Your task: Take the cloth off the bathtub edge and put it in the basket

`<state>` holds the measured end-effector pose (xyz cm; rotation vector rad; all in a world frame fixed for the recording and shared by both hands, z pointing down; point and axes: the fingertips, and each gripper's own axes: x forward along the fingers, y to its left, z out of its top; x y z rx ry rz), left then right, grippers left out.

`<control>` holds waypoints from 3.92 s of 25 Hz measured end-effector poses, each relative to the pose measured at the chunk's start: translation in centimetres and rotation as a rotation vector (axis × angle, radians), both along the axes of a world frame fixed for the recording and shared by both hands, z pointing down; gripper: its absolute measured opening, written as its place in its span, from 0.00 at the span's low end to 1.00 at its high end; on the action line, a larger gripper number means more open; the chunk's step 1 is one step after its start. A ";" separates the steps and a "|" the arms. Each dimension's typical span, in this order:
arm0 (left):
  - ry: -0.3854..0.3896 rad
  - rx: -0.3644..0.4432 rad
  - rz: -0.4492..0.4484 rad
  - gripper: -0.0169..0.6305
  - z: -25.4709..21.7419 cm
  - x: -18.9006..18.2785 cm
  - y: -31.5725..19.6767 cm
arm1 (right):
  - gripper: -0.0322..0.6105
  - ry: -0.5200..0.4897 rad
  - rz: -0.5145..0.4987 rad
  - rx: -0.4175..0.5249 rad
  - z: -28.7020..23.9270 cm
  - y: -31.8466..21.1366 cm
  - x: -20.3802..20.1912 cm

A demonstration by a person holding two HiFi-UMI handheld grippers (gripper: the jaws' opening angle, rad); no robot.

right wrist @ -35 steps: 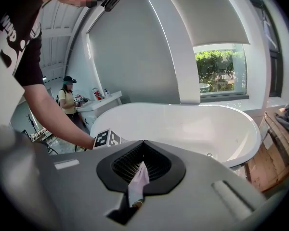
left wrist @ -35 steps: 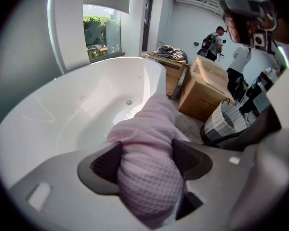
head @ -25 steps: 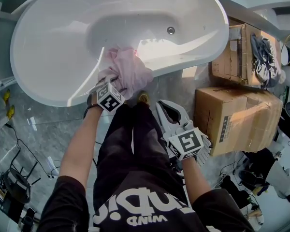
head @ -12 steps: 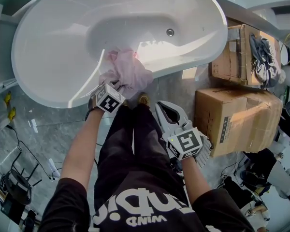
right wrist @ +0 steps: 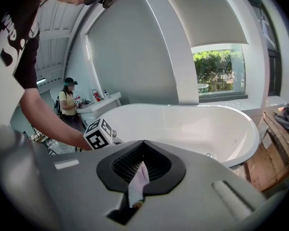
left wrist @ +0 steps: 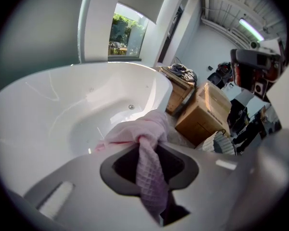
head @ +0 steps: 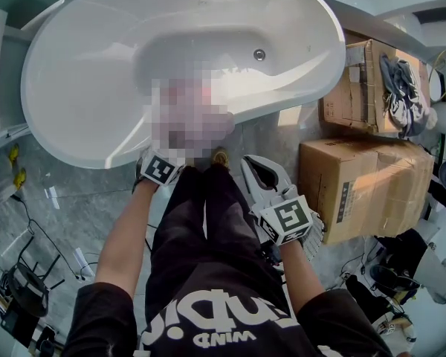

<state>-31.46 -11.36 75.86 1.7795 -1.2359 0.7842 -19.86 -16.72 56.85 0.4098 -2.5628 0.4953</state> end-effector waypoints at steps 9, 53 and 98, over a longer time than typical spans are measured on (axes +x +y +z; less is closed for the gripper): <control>0.032 0.101 -0.082 0.14 -7.1 1.4 0.3 | 0.06 -0.012 -0.026 0.023 -1.9 -0.8 0.5; 0.009 0.649 -0.071 0.14 -40.8 2.6 -4.6 | 0.06 -0.167 0.104 0.250 -16.6 -6.2 3.5; 0.575 0.614 1.096 0.14 -46.3 39.0 -0.3 | 0.06 0.096 1.607 0.438 -20.5 20.7 41.6</control>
